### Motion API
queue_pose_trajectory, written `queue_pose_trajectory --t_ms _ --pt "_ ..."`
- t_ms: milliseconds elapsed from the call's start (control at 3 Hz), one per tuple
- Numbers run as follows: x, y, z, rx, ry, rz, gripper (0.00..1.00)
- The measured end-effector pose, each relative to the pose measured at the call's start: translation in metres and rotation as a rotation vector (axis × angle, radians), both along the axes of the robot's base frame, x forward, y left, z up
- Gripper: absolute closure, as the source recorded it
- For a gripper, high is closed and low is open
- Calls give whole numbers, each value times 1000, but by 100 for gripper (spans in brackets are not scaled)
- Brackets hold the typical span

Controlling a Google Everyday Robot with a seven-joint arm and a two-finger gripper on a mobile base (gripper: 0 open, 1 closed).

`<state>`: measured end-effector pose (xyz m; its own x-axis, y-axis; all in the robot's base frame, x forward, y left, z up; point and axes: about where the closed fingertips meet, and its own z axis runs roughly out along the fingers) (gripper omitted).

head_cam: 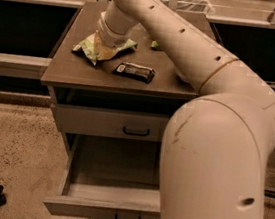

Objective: Place green jalapeno chip bag into middle drawer

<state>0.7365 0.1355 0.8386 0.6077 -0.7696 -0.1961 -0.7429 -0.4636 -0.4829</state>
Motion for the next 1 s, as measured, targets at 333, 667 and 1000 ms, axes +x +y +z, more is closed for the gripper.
queue_pose_trajectory --t_ms 333,667,1000 --pt "-20 0 26 91 -23 33 97" --pt "-64 -15 81 161 -106 66 100" --pt "-136 -36 145 221 -176 99 100"
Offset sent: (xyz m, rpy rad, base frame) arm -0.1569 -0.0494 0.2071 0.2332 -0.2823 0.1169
